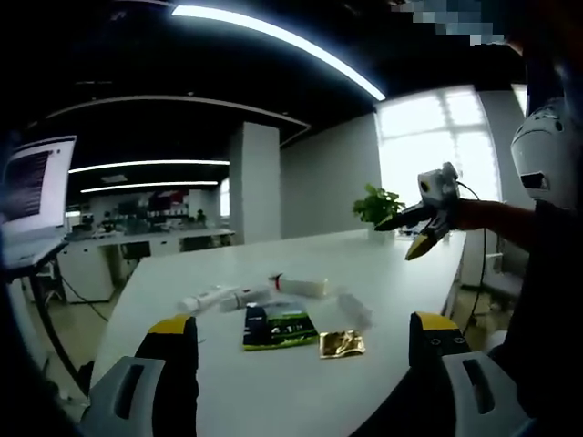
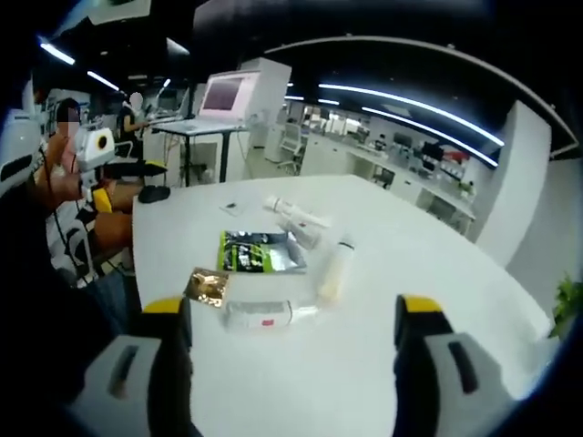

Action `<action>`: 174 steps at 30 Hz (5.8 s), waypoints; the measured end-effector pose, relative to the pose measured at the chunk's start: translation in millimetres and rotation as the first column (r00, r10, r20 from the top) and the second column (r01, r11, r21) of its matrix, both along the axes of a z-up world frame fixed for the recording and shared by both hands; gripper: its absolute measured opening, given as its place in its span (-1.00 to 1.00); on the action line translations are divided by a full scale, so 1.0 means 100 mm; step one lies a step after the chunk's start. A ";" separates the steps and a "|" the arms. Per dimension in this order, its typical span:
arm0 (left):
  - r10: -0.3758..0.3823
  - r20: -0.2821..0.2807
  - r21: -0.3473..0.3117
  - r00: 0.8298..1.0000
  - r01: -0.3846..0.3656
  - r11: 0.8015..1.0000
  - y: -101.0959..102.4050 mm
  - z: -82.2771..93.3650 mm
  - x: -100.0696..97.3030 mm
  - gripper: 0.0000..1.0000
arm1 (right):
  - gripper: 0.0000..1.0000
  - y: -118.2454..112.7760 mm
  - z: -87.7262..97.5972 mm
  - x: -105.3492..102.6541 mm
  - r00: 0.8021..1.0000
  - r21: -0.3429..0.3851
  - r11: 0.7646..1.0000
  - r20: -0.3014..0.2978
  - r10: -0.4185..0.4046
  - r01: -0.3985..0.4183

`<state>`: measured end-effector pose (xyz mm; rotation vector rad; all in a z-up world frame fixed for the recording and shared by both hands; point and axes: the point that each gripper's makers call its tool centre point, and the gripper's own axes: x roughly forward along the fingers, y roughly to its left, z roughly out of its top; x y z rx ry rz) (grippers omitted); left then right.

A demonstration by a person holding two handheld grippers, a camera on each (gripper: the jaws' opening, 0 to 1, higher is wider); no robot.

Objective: Arrange the skincare products in the storage area until every visible bottle or jar stands upright without overlapping.

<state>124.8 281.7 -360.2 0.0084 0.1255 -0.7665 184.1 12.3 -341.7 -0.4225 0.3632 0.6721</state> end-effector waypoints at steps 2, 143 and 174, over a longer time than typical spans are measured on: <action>-0.001 0.001 -0.001 1.000 0.001 1.000 0.00 0.01 -0.01 0.96 | 0.84 0.02 0.01 0.03 1.000 -0.005 1.000 0.005 0.004 -0.004; 0.047 -0.076 0.018 0.996 -0.046 0.999 0.14 -0.09 -0.17 0.86 | 0.64 0.31 -0.68 1.75 0.992 -0.003 1.000 -0.124 0.006 -0.006; 0.069 -0.073 0.025 0.995 -0.067 0.997 0.22 -0.12 -0.21 0.82 | 0.43 0.41 -1.00 1.98 0.980 -0.003 1.000 -0.199 -0.009 0.009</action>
